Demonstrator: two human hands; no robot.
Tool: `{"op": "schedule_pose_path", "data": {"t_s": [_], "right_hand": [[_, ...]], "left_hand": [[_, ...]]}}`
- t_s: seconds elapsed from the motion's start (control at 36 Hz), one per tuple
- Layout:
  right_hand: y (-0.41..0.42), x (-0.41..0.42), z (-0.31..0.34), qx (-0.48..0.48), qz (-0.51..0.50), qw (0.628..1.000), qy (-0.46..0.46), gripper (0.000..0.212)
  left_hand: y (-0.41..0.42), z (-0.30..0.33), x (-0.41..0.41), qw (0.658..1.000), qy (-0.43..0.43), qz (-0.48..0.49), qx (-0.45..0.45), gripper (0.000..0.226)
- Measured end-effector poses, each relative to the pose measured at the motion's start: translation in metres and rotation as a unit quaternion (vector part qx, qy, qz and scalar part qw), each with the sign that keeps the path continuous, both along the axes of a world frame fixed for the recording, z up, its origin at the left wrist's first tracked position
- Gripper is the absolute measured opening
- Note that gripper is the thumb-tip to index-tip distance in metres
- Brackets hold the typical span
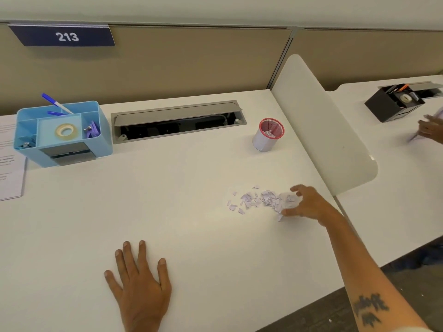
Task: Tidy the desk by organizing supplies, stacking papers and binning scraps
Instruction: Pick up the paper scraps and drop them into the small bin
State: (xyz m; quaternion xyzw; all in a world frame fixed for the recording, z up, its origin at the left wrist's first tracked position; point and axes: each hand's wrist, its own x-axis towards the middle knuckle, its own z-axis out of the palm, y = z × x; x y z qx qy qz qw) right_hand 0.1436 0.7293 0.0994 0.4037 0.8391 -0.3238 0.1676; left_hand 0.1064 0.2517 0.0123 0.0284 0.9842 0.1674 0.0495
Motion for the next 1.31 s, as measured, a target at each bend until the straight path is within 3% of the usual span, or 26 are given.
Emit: {"op": "schedule_pose_path", "data": {"t_s": [0.08, 0.17, 0.36, 0.53, 0.75, 0.86, 1.06, 1.31], "right_hand": [[-0.008, 0.020, -0.015, 0.000, 0.028, 0.999, -0.035, 0.104], [-0.019, 0.026, -0.026, 0.007, 0.025, 1.000, -0.001, 0.104], [-0.033, 0.004, -0.038, 0.028, 0.004, 0.996, 0.079, 0.073], [-0.039, -0.021, -0.040, 0.033, 0.002, 0.995, 0.098, 0.059], [-0.056, -0.039, -0.034, 0.097, 0.070, 0.990, 0.077, 0.084], [-0.074, -0.047, -0.029, 0.148, 0.081, 0.984, 0.051, 0.086], [-0.094, -0.054, -0.037, 0.237, 0.132, 0.962, 0.022, 0.063], [-0.099, -0.048, -0.050, 0.280, 0.142, 0.943, 0.115, 0.017]], "left_hand": [[-0.001, 0.000, 0.000, 1.000, -0.007, -0.003, -0.008, 0.078], [-0.001, -0.001, 0.000, 1.000, -0.006, -0.003, -0.010, 0.078], [-0.001, 0.000, 0.000, 1.000, -0.006, -0.005, -0.016, 0.078], [-0.001, 0.001, 0.000, 1.000, -0.006, -0.006, -0.015, 0.078], [-0.002, 0.001, 0.001, 1.000, -0.001, -0.006, -0.010, 0.076], [-0.002, 0.001, 0.000, 1.000, 0.000, -0.006, -0.015, 0.076], [-0.002, 0.001, 0.000, 1.000, -0.002, -0.006, -0.017, 0.077], [-0.002, 0.001, 0.000, 1.000, -0.004, -0.006, -0.017, 0.077]]}}
